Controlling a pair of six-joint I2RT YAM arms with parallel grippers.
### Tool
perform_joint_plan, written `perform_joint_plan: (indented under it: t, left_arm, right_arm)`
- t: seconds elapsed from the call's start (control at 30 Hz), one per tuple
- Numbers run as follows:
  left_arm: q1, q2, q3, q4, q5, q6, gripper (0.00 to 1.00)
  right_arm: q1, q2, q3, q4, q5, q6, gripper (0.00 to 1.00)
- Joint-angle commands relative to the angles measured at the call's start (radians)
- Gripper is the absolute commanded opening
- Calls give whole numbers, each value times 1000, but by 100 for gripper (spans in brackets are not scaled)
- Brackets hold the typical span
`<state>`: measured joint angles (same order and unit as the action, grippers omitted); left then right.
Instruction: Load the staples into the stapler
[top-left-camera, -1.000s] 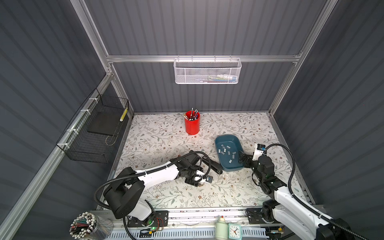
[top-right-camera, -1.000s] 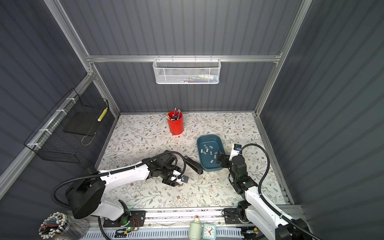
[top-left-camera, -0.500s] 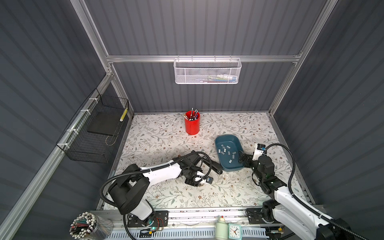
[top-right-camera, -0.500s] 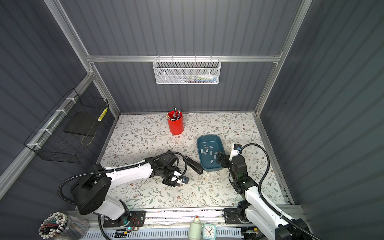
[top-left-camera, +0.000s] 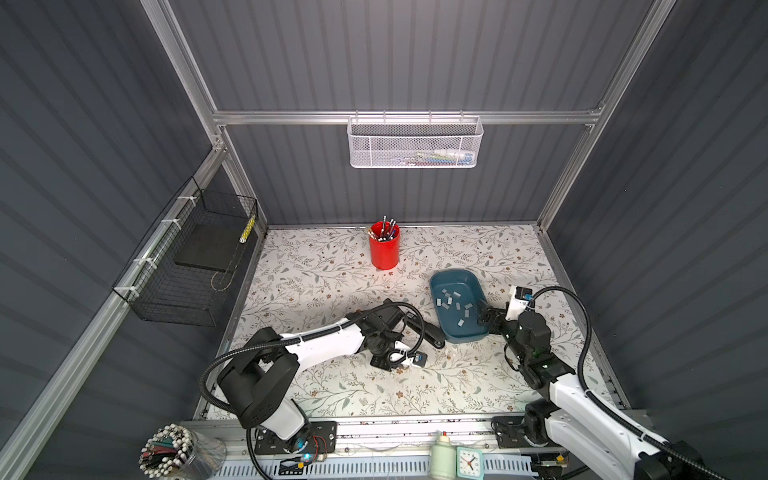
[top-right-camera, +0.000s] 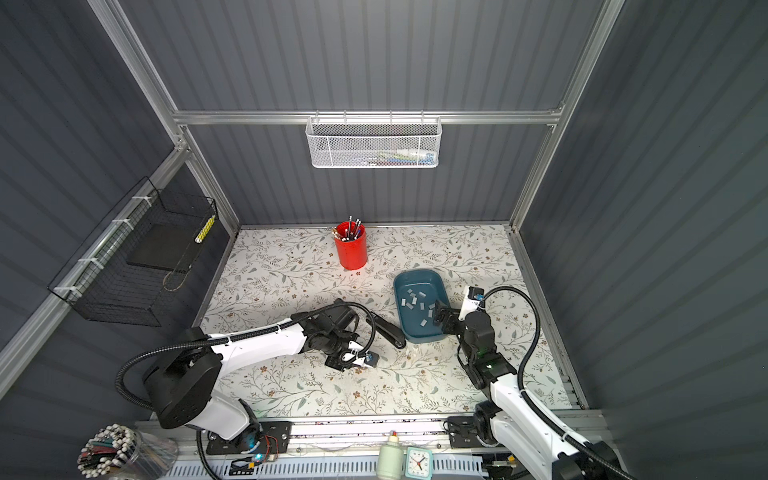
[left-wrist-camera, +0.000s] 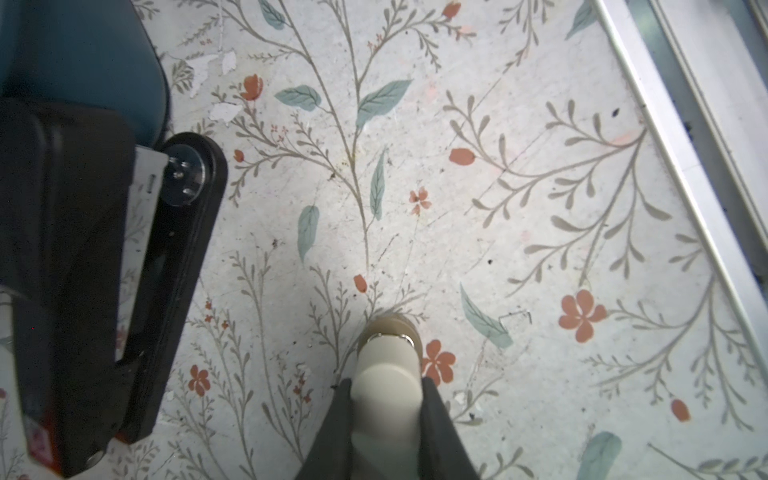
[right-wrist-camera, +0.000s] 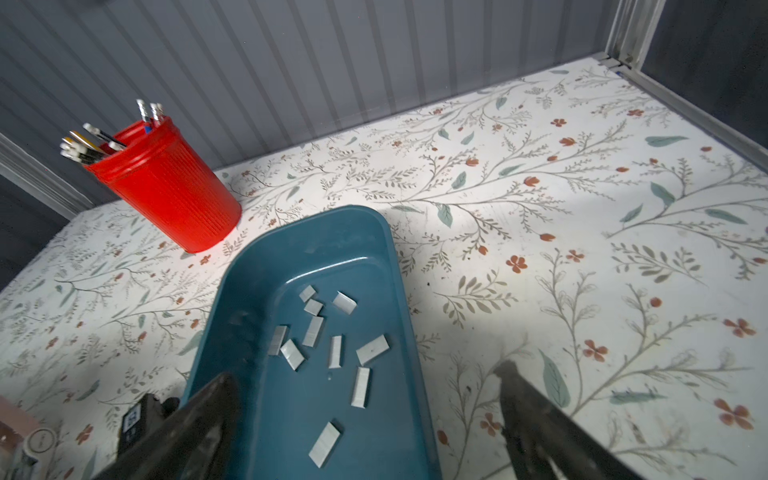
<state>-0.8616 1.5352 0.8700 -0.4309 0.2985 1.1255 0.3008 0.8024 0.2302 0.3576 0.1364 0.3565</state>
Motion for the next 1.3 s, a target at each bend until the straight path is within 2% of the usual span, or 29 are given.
perform_joint_plan:
  t: [0.0,0.1,0.13,0.23,0.33,0.4,0.6,0.7,0.83,1.27]
  left_arm:
    - [24,-123,9,87,11,-68,0]
    - [80,-232,-28,207,24,-122,0]
    - [110,-270,-44,249,67,-148,0]
    - [157,-352,-83,352,80,-193,0]
    - [158,-366,-85,365,57,-192,0]
    - [158,-359,-70,351,59,-193,0]
    - [157,-390,-87,382,53,-206,0]
    - [157,-403,-85,379,72,-210,0]
    - [158,-403,-85,378,75,-210,0]
    - [157,-393,-72,363,92,-223,0]
  right_arm:
    - [-3,-39,6,39,-77,27,97]
    - [3,-70,50,-34,-191,96,92]
    - [11,-78,63,-54,-220,123,87]
    - [103,-77,93,-64,-232,180,76]
    - [307,-48,185,-125,-121,164,68]
    - [426,-14,241,-135,-50,165,67]
    - [589,98,287,-38,2,249,64]
    - [626,150,305,-26,46,266,65]
    - [643,205,323,-14,45,272,65]
    - [646,242,321,26,26,285,61]
